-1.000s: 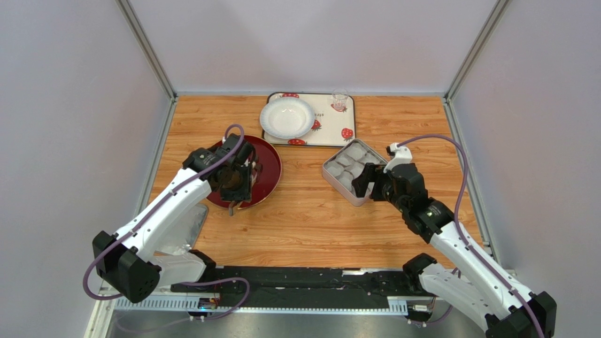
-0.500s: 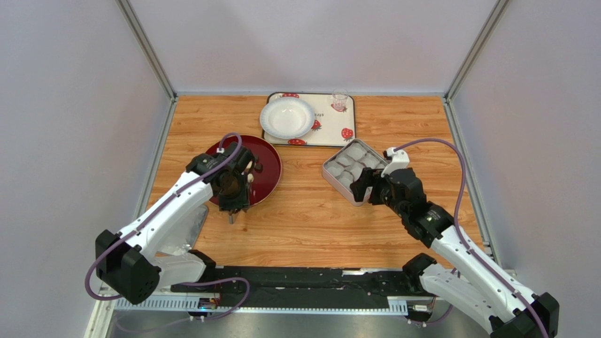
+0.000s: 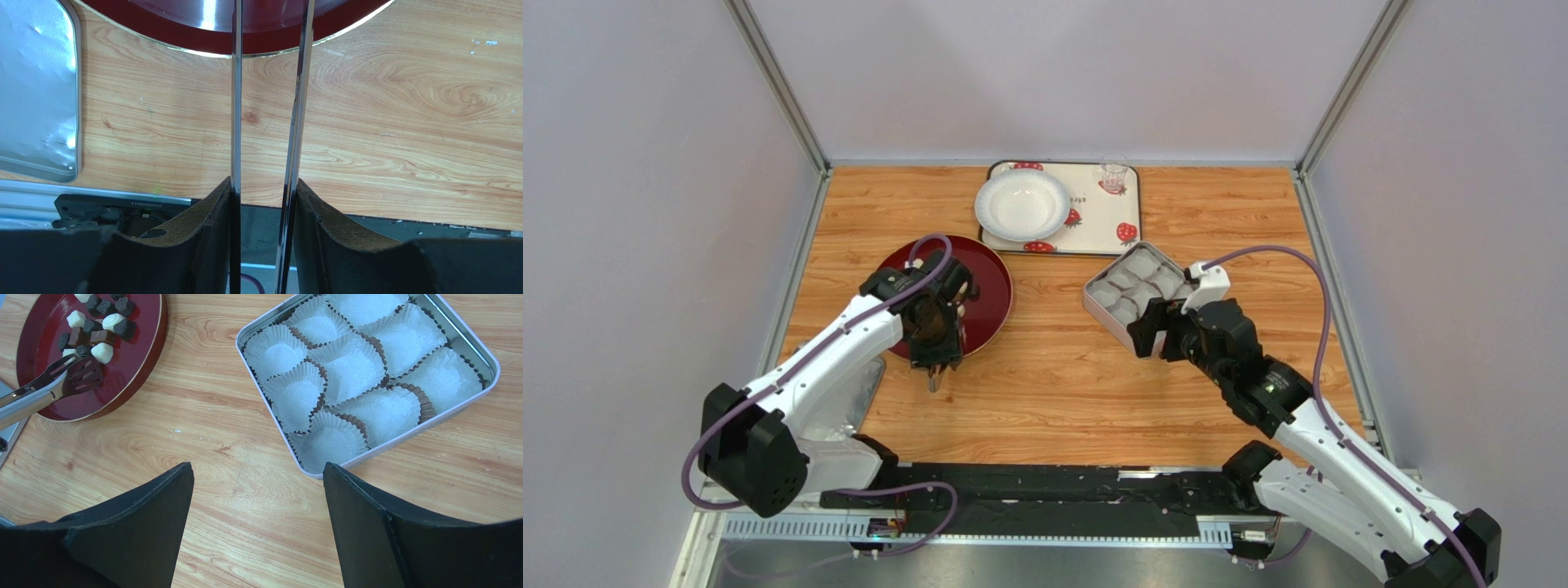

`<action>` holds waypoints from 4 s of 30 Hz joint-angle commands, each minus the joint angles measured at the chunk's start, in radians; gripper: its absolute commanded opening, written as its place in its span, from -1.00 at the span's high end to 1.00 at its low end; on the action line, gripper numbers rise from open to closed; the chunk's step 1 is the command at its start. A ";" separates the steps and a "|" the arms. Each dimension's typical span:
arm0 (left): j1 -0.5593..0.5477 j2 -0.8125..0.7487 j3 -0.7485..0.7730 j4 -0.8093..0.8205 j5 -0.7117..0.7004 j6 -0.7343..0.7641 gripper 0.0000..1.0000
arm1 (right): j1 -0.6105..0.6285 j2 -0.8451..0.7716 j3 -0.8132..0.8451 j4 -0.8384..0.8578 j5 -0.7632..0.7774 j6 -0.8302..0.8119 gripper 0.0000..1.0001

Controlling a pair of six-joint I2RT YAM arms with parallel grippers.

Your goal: Pack the chocolate

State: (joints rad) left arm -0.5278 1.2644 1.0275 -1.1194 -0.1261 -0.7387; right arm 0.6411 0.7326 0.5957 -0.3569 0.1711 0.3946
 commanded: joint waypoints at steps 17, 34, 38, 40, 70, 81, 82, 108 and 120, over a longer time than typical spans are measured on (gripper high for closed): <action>0.012 -0.097 0.043 -0.029 0.071 0.021 0.53 | 0.012 0.002 0.019 0.026 0.022 -0.017 -0.57; -0.165 0.134 0.413 0.131 0.242 0.303 0.51 | 0.012 -0.087 0.095 -0.089 0.117 -0.017 -0.56; -0.256 0.261 0.552 0.144 0.269 0.407 0.50 | 0.012 -0.137 0.115 -0.125 0.182 -0.014 -0.57; -0.302 0.320 0.598 0.148 0.292 0.444 0.50 | 0.014 -0.173 0.130 -0.148 0.226 -0.011 -0.58; -0.420 0.658 0.842 0.041 0.345 0.671 0.45 | 0.014 -0.312 0.101 -0.221 0.390 -0.033 -0.61; -0.420 0.698 0.858 0.017 0.339 0.667 0.26 | 0.014 -0.312 0.092 -0.215 0.387 -0.033 -0.61; -0.420 0.699 0.856 0.015 0.339 0.668 0.25 | 0.014 -0.314 0.090 -0.215 0.387 -0.030 -0.61; -0.410 0.489 0.804 0.110 0.189 0.533 0.34 | 0.014 -0.322 0.087 -0.211 0.374 -0.033 -0.61; -0.328 0.193 0.461 0.081 0.039 0.306 0.34 | 0.014 -0.311 0.084 -0.197 0.350 -0.036 -0.61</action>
State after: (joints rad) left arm -0.8795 1.5410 1.5730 -1.0092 -0.0135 -0.3168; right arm 0.6498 0.4217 0.6842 -0.5911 0.5301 0.3695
